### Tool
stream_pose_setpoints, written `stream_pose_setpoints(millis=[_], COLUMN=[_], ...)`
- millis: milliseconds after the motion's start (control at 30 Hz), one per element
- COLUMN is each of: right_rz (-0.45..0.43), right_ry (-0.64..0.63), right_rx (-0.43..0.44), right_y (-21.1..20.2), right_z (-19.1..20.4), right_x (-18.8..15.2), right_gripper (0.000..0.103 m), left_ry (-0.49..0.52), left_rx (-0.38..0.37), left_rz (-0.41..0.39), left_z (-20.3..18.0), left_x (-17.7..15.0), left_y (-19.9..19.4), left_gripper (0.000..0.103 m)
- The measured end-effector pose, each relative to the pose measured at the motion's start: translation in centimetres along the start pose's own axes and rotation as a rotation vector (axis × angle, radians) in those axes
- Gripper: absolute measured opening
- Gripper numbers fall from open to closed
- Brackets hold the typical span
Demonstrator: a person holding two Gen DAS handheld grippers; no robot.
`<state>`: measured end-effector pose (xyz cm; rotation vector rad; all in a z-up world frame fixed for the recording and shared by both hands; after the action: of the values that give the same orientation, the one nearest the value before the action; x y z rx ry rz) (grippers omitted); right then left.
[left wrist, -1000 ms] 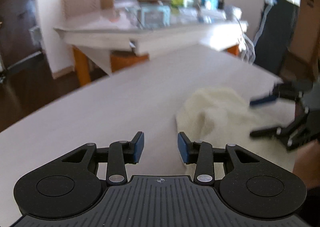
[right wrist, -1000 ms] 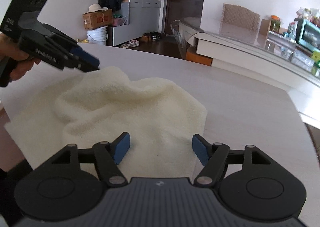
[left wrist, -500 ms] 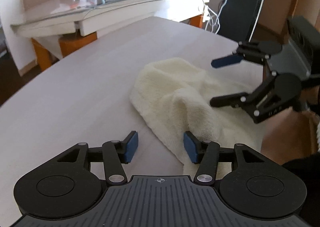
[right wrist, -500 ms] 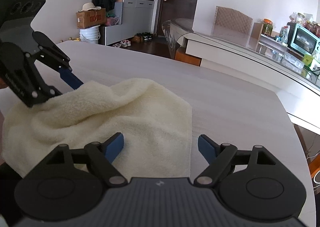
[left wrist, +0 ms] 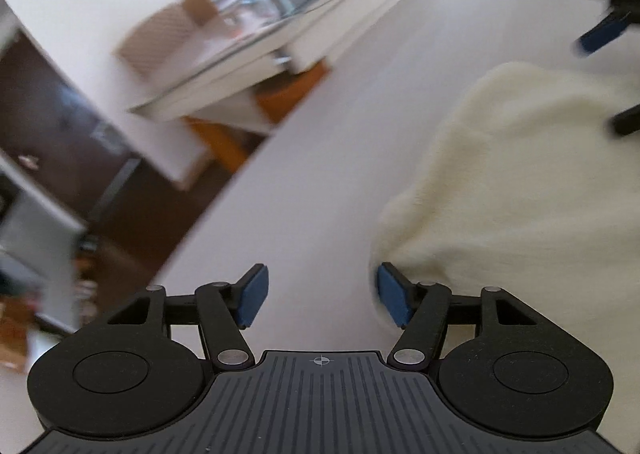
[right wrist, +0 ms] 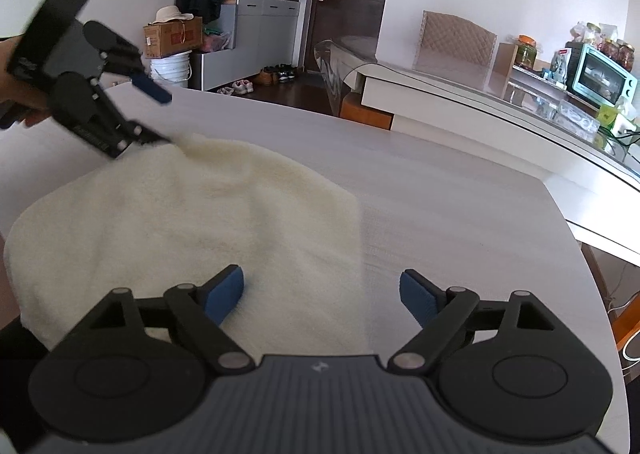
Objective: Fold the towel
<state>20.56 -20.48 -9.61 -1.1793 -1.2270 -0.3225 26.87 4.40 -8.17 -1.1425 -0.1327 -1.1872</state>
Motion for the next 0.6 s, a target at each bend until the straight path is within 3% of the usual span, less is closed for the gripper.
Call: stream_pose_setpoints(millis=[100, 300, 367, 467, 600], right_rz=[-0.001, -0.001, 0.001, 0.001, -0.006], right_ry=[0.002, -0.006, -0.018, -0.011, 0.013], right_rx=[-0.017, -0.032, -0.039, -0.041, -0.039], right_y=[0.1, 0.4, 0.5, 0.5, 0.4], right_z=[0.0, 0.5, 0.8, 0.7, 0.5], right_x=[0.0, 0.3, 0.5, 0.5, 0.2], right_gripper=[0.089, 0.089, 0.089, 0.089, 0.09], left_ry=[-0.073, -0.058, -0.064, -0.165, -0.217], left_rx=[0.008, 0.063, 0.056, 0.009, 0.005], left_rz=[-0.025, -0.071, -0.074, -0.102, -0.089], left_z=[1.1, 1.4, 1.5, 2.9, 4.3], left_x=[-0.1, 1.0, 1.8, 2.2, 1.3], left_y=[0.6, 2.0, 2.6, 1.7, -0.2], left_gripper=[0.068, 0.069, 0.068, 0.068, 0.067])
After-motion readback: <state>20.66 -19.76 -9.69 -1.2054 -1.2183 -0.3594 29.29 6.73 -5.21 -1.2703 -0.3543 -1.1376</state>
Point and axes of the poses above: each gripper's, at about its wrist camera, not at the fingertips, and y roughly the way its jaws point, z to its left, x to its top, the point moved 6 cm from there along y, roughly the way its jaws point, and after that the axes turned 5 degrees about -z, right-handed, at the moved point
